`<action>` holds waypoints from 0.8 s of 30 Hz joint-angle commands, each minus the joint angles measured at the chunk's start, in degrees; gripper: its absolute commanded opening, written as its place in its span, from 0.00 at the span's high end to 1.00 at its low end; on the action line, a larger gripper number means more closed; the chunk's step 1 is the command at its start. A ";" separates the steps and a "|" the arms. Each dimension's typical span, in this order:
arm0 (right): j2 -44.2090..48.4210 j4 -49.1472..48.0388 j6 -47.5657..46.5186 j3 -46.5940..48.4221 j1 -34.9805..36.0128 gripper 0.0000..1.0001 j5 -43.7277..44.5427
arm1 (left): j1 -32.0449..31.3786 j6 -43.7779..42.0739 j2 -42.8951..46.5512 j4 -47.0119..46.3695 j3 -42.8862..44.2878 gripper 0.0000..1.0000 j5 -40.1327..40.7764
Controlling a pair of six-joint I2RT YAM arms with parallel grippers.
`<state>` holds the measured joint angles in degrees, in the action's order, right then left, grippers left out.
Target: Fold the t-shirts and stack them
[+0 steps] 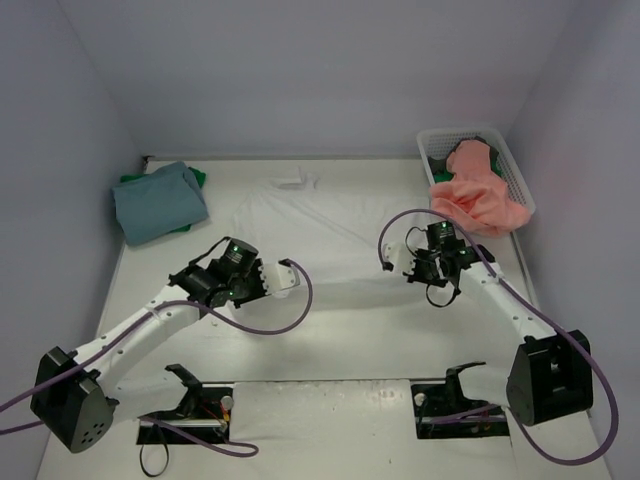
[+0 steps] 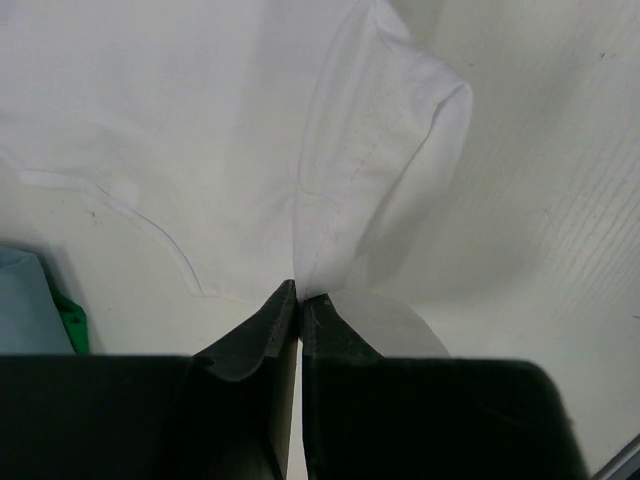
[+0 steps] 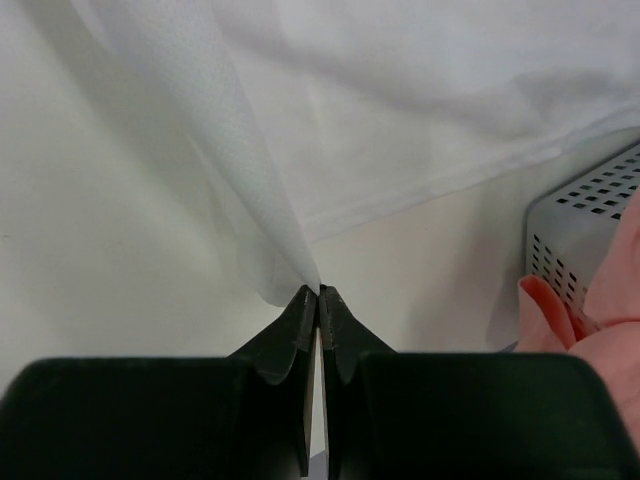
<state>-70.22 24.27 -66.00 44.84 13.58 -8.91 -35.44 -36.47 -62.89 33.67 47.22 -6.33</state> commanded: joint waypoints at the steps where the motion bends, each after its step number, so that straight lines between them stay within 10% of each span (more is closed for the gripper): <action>1: -2.11 0.25 -3.17 3.06 -1.71 1.00 0.03 | 1.07 -2.55 -1.17 -3.52 3.75 1.00 -1.41; 24: -18.28 -4.50 -3.70 13.34 -6.20 1.00 -3.31 | 12.24 -9.67 -23.58 -9.59 18.52 1.00 -6.15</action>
<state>-87.55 21.23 -69.28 55.46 8.16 -11.51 -24.05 -43.97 -85.54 25.98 62.43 -10.94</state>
